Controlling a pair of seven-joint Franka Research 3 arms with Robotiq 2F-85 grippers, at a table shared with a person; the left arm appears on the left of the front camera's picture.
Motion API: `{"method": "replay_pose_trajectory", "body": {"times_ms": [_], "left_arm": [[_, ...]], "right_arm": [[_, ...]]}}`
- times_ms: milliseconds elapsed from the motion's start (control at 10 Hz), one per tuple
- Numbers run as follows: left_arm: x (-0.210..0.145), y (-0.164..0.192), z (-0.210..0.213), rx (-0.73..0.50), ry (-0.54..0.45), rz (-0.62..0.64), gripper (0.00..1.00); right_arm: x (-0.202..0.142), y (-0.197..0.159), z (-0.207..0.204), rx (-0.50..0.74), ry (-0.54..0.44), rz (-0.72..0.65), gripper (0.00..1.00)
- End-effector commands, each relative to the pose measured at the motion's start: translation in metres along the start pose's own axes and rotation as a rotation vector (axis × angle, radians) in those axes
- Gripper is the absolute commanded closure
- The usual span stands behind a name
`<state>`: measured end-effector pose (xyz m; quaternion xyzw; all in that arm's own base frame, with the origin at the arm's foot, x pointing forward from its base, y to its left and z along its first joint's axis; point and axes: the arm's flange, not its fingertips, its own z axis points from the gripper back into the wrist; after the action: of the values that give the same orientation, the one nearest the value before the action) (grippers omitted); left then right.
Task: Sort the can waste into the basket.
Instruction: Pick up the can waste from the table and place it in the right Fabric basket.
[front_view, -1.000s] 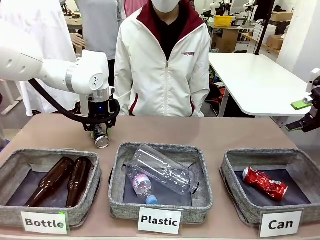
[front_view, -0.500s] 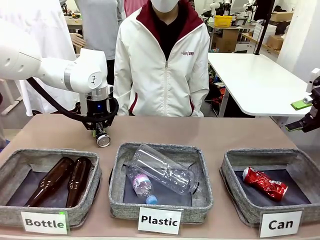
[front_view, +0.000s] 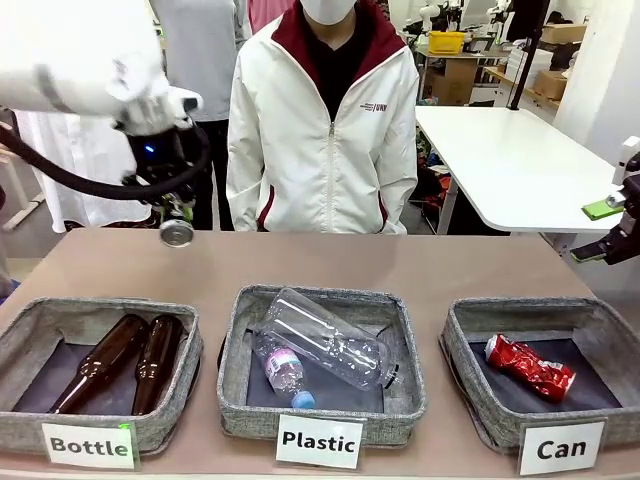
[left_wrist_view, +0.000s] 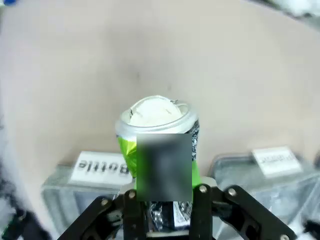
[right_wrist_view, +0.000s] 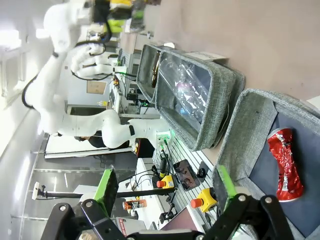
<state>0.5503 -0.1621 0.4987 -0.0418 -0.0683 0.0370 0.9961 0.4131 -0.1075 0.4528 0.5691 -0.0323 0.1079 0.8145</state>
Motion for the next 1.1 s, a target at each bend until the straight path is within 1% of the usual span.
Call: {"method": "replay_pose_trajectory", "body": {"times_ms": [0,100,200,300,400,500,600,900,1000], "left_arm": [[-0.067,0.03,0.027,-0.013,0.081,-0.29,1.0],[-0.092,0.043,0.037,-0.04,0.124,-0.535,1.0],[-0.115,0.057,0.042,-0.1,0.121,-0.699,1.0],[-0.128,0.07,0.041,-0.211,0.138,-0.886,1.0],[-0.128,0.082,0.038,-0.239,0.11,-1.008,1.0],[-0.116,0.089,0.037,-0.234,0.106,-0.971,1.0],[-0.135,0.059,0.044,-0.124,0.094,-0.762,1.0],[-0.135,0.059,0.044,-0.124,0.094,-0.762,1.0],[-0.134,0.066,0.041,-0.148,0.094,-0.81,0.64]], "right_arm": [[-0.001,0.0,0.0,-0.008,-0.002,0.022,0.0],[-0.001,0.0,0.0,-0.008,-0.002,0.022,0.0],[-0.001,0.0,0.0,-0.008,-0.002,0.022,0.0],[-0.001,0.0,0.0,-0.008,-0.002,0.022,0.0],[-0.001,0.0,0.0,-0.008,-0.002,0.022,0.0],[-0.001,0.0,0.0,-0.008,-0.002,0.022,0.0],[-0.001,0.0,0.0,-0.008,-0.002,0.022,0.0],[-0.001,0.0,0.0,-0.008,-0.002,0.022,0.0],[-0.001,0.0,0.0,-0.008,-0.002,0.022,0.0]]}}
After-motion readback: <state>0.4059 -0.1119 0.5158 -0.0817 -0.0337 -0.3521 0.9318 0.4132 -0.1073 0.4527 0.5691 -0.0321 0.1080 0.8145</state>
